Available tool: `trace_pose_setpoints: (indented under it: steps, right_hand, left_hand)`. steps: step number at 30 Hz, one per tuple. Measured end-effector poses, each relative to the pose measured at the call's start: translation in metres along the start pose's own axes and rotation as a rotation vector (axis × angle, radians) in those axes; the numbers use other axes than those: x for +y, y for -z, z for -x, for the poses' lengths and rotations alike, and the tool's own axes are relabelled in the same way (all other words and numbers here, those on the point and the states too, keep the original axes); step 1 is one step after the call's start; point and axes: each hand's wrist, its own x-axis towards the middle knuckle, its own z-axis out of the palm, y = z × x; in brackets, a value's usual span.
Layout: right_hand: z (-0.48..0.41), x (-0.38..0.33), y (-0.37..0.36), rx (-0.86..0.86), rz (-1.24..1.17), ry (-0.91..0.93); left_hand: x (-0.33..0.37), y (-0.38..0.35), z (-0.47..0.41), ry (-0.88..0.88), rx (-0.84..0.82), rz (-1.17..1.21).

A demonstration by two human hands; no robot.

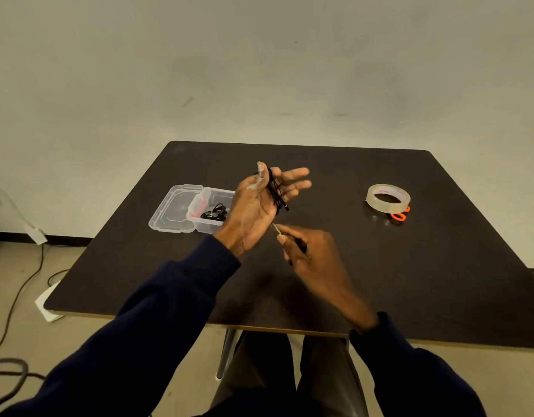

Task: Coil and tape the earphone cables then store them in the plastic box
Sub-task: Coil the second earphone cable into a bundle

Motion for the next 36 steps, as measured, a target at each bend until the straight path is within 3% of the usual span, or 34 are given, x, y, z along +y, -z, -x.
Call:
trace_pose_setpoints:
  steps: [4, 10, 17, 21, 24, 32, 36]
  right_hand:
    - [-0.003, -0.008, 0.020, 0.071, 0.271, 0.125]
    - [-0.019, -0.015, 0.047, 0.008, 0.449, 0.247]
    - [-0.044, -0.014, 0.070, -0.067, 0.517, 0.339]
    - [-0.053, -0.018, 0.074, -0.127, 0.542, 0.408]
    - [-0.057, -0.018, 0.079, -0.136, 0.487, 0.410]
    - [-0.058, -0.011, 0.079, -0.243, 0.294, 0.349]
    - [-0.057, -0.007, 0.082, -0.362, 0.176, 0.159]
  left_hand:
    - [-0.003, 0.005, 0.001, 0.065, 0.126, -0.137]
    - [-0.013, 0.004, 0.004, 0.145, 0.073, -0.375]
    - [-0.010, -0.004, 0.002, 0.230, 0.069, -0.329]
    - [-0.016, -0.009, 0.004, 0.358, 0.034, -0.157]
    - [-0.015, -0.006, 0.007, 0.445, -0.041, -0.051]
    - [-0.010, 0.007, 0.003, 0.587, -0.435, -0.090]
    - [-0.004, 0.015, 0.003, 0.712, -0.553, -0.016]
